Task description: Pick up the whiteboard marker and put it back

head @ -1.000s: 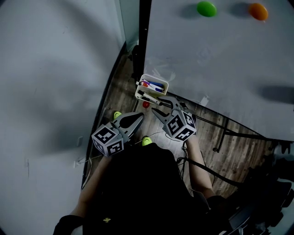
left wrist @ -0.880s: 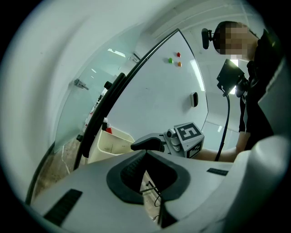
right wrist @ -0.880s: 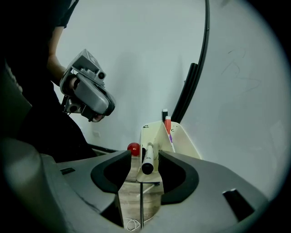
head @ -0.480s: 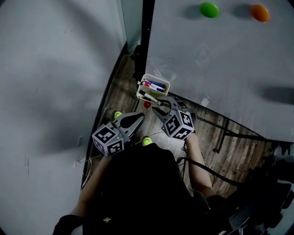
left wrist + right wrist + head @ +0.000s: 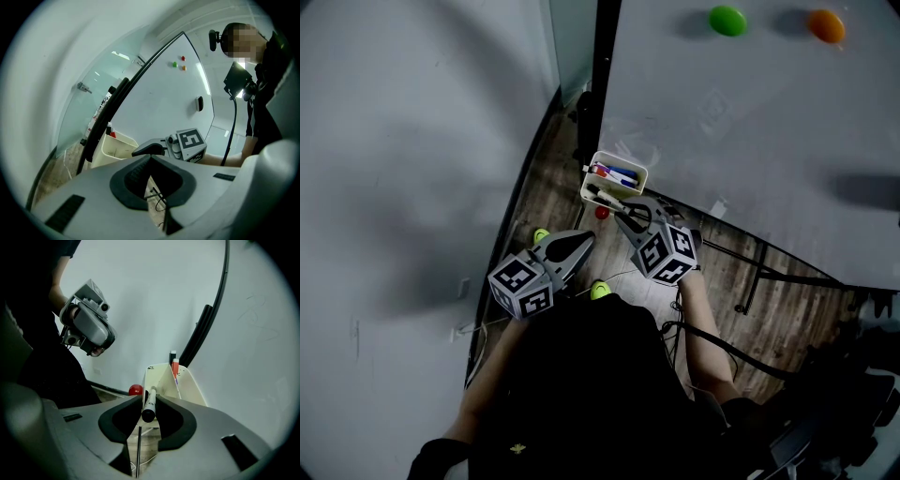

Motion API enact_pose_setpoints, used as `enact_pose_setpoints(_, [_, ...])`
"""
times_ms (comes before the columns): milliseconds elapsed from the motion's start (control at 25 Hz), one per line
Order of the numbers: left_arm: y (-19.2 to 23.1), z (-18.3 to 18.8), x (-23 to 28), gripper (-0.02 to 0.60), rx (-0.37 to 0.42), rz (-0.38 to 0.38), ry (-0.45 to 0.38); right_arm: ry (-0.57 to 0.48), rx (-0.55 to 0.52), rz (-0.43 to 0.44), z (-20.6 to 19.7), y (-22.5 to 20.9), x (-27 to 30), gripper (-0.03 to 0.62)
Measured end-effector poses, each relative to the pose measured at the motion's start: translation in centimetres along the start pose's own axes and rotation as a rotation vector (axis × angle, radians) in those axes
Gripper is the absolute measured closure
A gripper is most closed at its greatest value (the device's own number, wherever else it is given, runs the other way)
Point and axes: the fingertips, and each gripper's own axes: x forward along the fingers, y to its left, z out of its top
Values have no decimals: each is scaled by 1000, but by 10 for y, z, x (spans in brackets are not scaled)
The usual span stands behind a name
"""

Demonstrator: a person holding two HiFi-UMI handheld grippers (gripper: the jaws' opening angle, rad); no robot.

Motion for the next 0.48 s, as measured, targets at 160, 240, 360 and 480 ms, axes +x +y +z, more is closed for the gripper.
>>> enact_pose_setpoints(160, [-1, 0, 0, 560, 6, -1, 0, -10, 22, -8, 1, -1, -4, 507])
enact_pose_setpoints(240, [-1, 0, 0, 560, 7, -3, -1, -17, 33, -15, 1, -2, -6, 508])
enact_pose_setpoints(360, [-3, -2, -1, 560, 1, -8, 7, -24, 47, -25, 1, -2, -7, 511])
enact_pose_setpoints(480, [-5, -1, -2, 560, 4, -6, -2, -28, 50, -31, 2, -2, -10, 516])
